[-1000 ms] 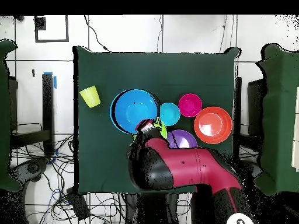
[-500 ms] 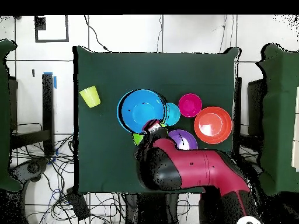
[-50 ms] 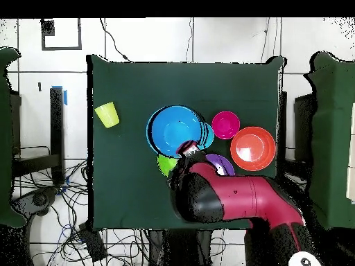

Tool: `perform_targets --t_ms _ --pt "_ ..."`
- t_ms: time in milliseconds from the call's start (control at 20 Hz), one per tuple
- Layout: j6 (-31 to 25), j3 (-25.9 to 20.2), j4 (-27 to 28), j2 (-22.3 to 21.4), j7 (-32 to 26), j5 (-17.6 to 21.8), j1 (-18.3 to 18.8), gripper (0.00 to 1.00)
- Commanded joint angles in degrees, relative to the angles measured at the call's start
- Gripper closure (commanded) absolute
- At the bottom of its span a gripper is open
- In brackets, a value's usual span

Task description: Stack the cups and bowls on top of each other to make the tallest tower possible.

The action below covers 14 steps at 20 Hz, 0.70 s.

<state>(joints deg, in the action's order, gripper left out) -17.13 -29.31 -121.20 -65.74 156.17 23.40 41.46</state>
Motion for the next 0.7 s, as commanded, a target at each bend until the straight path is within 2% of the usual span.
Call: perform_targets --t_ms 50,350,700 --pt "-3.22 -0.62 1.62 5.0 -8.2 5.87 -0.67 1.0" --pt "-1.68 0.59 1.95 6.31 -6.06 7.88 -1.82 1.0" --pt "-2.36 0.06 2.04 5.33 -5.88 7.65 -1.47 1.0"
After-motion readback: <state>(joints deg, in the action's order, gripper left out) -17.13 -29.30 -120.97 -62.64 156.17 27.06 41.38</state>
